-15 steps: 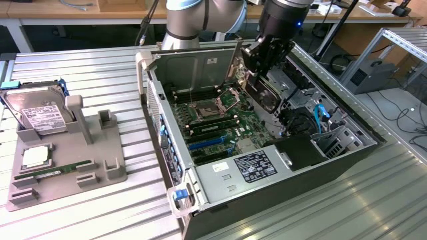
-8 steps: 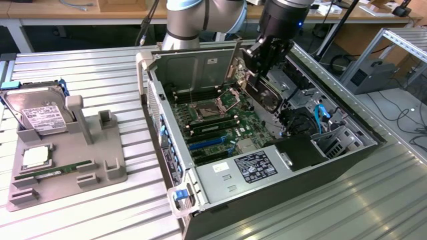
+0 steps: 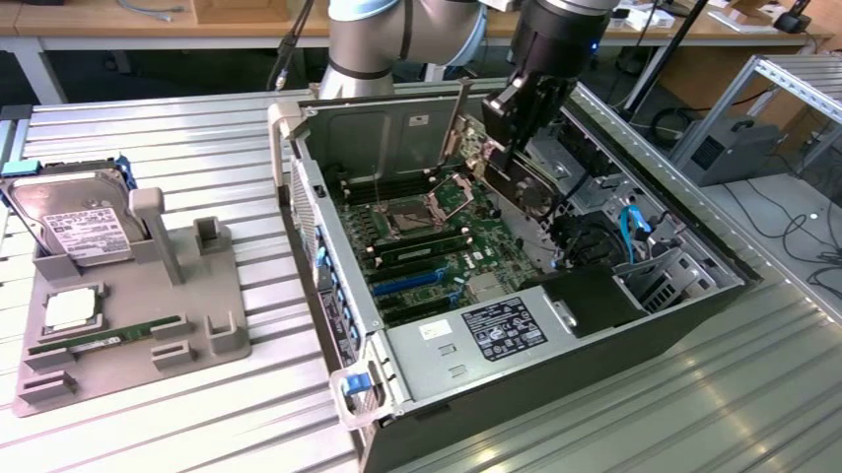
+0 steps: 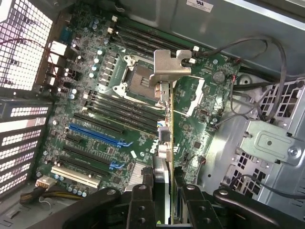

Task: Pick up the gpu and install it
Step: 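Insert the gpu into the slot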

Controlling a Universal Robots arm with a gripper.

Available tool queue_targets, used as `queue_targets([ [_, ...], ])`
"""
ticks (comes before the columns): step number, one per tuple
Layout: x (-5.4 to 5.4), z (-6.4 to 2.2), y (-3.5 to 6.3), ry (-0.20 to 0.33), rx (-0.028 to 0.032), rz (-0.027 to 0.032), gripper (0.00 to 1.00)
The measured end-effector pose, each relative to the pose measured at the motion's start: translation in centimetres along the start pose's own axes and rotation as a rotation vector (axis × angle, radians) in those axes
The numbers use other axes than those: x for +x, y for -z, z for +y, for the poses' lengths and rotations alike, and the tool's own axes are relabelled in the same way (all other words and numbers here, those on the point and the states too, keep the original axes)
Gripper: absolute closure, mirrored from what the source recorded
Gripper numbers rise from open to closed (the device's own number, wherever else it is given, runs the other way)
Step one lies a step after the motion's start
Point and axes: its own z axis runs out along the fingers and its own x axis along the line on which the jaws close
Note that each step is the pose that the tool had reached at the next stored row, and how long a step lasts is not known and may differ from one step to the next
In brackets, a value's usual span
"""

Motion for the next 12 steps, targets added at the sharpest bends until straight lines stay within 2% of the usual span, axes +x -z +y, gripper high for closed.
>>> queue_targets([
  [12,0.00,0.00,0.00,0.085,0.0005,0.0001,0.73],
])
